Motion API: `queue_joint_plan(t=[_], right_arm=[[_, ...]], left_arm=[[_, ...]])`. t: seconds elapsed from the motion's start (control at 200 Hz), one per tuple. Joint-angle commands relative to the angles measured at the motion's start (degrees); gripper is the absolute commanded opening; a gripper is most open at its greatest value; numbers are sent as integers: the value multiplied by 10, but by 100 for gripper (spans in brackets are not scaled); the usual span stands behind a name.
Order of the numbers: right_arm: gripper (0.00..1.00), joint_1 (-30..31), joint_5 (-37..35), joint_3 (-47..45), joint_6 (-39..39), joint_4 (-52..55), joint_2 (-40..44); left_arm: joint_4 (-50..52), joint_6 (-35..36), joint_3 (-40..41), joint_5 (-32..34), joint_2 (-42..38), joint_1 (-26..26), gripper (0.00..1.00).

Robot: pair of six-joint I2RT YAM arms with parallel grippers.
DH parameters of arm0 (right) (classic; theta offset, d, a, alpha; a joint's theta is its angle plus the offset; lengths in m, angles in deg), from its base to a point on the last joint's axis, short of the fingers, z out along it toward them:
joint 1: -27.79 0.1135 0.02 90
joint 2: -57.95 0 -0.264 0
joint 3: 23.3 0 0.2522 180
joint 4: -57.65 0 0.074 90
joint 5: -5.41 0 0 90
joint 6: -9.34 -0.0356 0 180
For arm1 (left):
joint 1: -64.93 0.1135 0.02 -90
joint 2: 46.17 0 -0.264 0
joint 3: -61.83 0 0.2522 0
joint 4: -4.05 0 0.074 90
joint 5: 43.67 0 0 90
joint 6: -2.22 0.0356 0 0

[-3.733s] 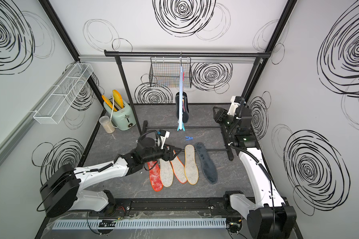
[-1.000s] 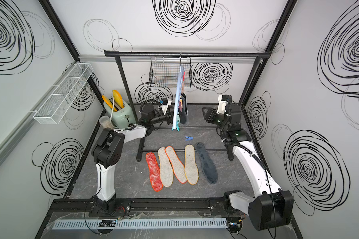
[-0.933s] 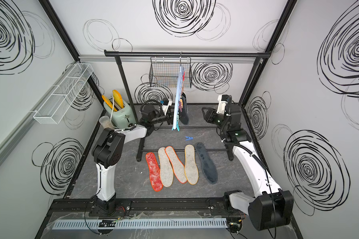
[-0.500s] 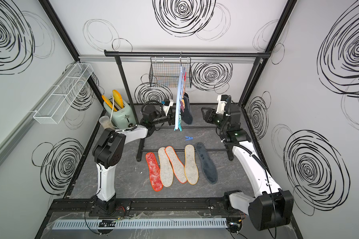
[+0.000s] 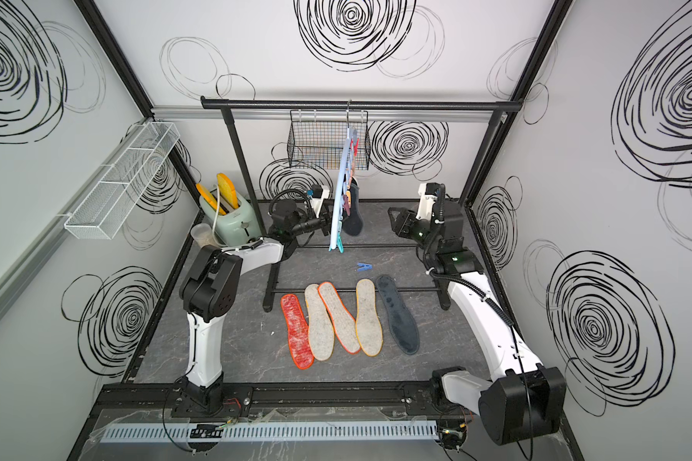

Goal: Take the shoe insoles off the hanger
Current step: Remove the insole from the hanger.

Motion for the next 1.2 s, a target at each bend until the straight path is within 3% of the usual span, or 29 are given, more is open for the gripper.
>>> queue_joint_plan(t=[0.0,0.105,0.28,0.45,0.51,0.94,1.04,1.196], right_arm=[[46,4,-5,3,2,3,5],[47,4,-8,1,3,2,9],[47,4,-5,-2,2,-3,9],[47,4,-1,10,1,0,5],[47,4,4,15,1,1,2],[48,22,73,110,24,24,-60],[48,34,97,121,54,4,-72],[48,48,125,123,123,-32,-83]], left_arm=[[-40,-6,-1,-22,2,-11,49],[-38,-7,2,-23,-4,-16,41],[-20,-4,8,-15,-15,-23,19],[-16,1,38,25,-43,-32,8],[5,12,45,52,-55,-38,0],[62,26,103,242,-133,-72,0],[63,40,125,263,-147,-72,0],[98,75,130,238,-151,-69,0]])
